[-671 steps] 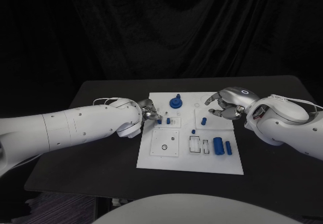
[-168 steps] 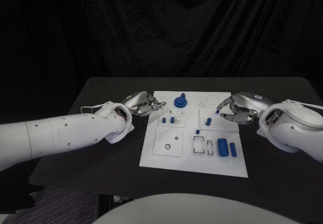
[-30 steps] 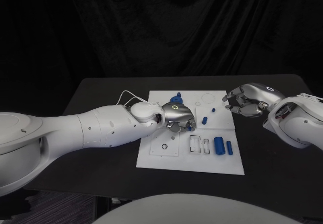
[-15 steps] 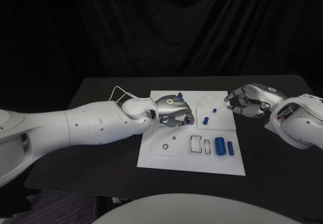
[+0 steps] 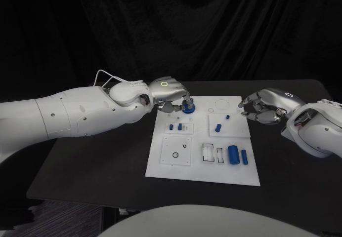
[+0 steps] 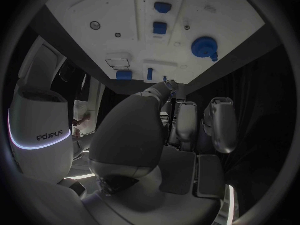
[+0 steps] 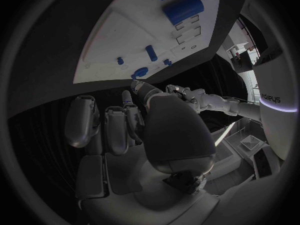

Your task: Assemble the parts on the task board

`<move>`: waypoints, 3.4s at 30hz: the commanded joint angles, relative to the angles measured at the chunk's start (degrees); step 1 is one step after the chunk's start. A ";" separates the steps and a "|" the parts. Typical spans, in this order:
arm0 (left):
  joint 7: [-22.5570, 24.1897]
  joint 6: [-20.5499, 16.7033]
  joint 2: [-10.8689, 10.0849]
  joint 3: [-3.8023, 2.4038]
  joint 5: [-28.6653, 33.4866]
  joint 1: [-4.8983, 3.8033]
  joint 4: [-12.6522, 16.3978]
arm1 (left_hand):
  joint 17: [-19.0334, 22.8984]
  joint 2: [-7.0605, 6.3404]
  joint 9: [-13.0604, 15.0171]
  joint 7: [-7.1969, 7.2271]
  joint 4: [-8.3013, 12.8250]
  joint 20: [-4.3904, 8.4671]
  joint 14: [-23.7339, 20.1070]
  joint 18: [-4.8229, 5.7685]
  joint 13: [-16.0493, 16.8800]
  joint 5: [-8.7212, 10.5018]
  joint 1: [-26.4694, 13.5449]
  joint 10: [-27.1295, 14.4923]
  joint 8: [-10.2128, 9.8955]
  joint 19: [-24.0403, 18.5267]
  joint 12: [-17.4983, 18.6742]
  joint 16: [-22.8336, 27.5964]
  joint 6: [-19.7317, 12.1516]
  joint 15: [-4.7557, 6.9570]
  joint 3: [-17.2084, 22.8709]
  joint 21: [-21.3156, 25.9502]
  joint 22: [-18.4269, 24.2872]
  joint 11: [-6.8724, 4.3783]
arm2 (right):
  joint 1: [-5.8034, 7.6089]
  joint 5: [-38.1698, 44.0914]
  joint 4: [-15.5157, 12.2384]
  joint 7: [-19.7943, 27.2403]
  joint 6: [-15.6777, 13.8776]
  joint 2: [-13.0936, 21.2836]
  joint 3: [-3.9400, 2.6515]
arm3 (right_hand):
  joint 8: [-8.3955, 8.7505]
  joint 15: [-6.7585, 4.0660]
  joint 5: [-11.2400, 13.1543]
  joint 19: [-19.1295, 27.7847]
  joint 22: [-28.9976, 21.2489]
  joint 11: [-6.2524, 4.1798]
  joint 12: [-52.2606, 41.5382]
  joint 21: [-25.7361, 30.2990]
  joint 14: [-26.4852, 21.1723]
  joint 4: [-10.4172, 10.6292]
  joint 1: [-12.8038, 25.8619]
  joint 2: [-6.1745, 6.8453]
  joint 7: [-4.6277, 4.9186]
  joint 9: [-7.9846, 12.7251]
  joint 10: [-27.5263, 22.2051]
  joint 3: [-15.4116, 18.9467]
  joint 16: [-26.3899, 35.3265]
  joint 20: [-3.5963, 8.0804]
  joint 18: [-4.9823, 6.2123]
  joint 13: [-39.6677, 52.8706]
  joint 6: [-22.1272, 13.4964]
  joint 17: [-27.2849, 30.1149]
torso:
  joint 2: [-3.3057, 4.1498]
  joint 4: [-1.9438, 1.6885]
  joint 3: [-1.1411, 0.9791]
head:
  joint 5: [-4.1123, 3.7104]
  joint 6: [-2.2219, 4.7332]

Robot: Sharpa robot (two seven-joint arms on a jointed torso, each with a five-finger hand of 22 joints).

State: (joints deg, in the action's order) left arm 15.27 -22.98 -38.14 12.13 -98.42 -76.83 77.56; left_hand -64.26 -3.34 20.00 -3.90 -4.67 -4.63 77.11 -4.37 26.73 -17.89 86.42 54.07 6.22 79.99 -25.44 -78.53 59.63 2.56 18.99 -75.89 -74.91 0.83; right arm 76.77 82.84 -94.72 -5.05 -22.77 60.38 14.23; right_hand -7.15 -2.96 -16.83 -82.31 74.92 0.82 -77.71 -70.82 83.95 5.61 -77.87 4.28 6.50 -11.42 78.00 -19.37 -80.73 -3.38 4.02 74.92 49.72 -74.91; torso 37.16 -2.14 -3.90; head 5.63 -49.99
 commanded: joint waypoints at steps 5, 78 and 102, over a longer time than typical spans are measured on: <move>-1.07 1.03 0.32 0.00 0.06 -0.30 -3.17 | 0.18 0.00 0.15 0.13 -0.31 -0.16 0.28 0.93 -0.37 0.44 -0.46 0.65 -0.04 0.49 0.63 -0.25 0.43 0.15 -0.07 -0.28 -10.55 -0.14 | 0.00 0.06 0.21 -1.02 0.19 -0.22 -0.04 | -0.07 -0.11 -0.27 -0.18 9.56 -0.13 0.16 0.20 1.91 0.23 0.11 -0.28 0.02 0.06 0.07 0.02 0.08 0.15 0.17 0.74 -0.11 -0.56 | 0.06 -0.01 -0.01 | 0.01 -0.01; -2.35 3.59 6.30 0.00 0.05 7.06 -12.48 | 2.28 -0.07 0.15 0.10 -0.02 -0.30 -0.86 0.69 -1.82 0.70 -0.59 2.79 -0.88 -0.31 2.84 0.91 -0.35 -0.09 0.25 0.89 -10.24 0.18 | -0.06 0.06 0.06 -1.44 1.77 -0.40 -0.04 | -0.10 -0.09 -0.10 -0.09 9.48 -0.10 0.36 0.47 1.87 0.35 0.09 -0.31 0.05 0.14 -0.11 0.04 0.17 0.15 0.22 0.53 -0.04 -0.43 | 0.47 0.00 0.43 | -0.02 -0.01; -3.75 4.69 7.08 -0.01 0.05 8.52 -13.80 | 4.58 -0.60 -0.61 1.11 0.23 -0.37 -2.33 0.34 -2.51 1.42 -0.96 1.80 -2.52 -1.52 4.76 2.18 -3.10 -1.02 0.64 2.62 -9.74 1.25 | -0.07 -1.24 0.10 -1.78 2.60 -0.42 -0.04 | -0.09 -0.08 -0.08 -0.06 9.46 -0.10 0.37 0.56 1.85 0.35 0.04 -0.31 0.06 0.17 -0.12 0.03 0.20 0.15 0.23 0.52 -0.08 -0.38 | 0.49 -0.05 0.44 | 0.02 -0.01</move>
State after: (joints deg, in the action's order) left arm 12.03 -19.84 -31.09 11.83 -98.25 -68.86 63.92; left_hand -59.72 -3.51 19.40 -2.76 -4.49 -5.02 75.14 -4.38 24.18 -16.78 85.69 56.23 3.76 78.72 -20.54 -76.54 56.80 1.42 19.49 -73.41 -74.91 2.19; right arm 76.76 81.97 -94.53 -5.81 -20.65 59.93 14.23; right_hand -7.15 -2.96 -16.83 -82.30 74.90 0.82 -77.49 -70.54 83.95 5.60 -77.87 4.28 6.50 -11.30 78.00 -19.37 -80.73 -3.37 4.02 74.93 49.72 -74.91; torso 37.64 -2.14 -3.47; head 5.68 -49.99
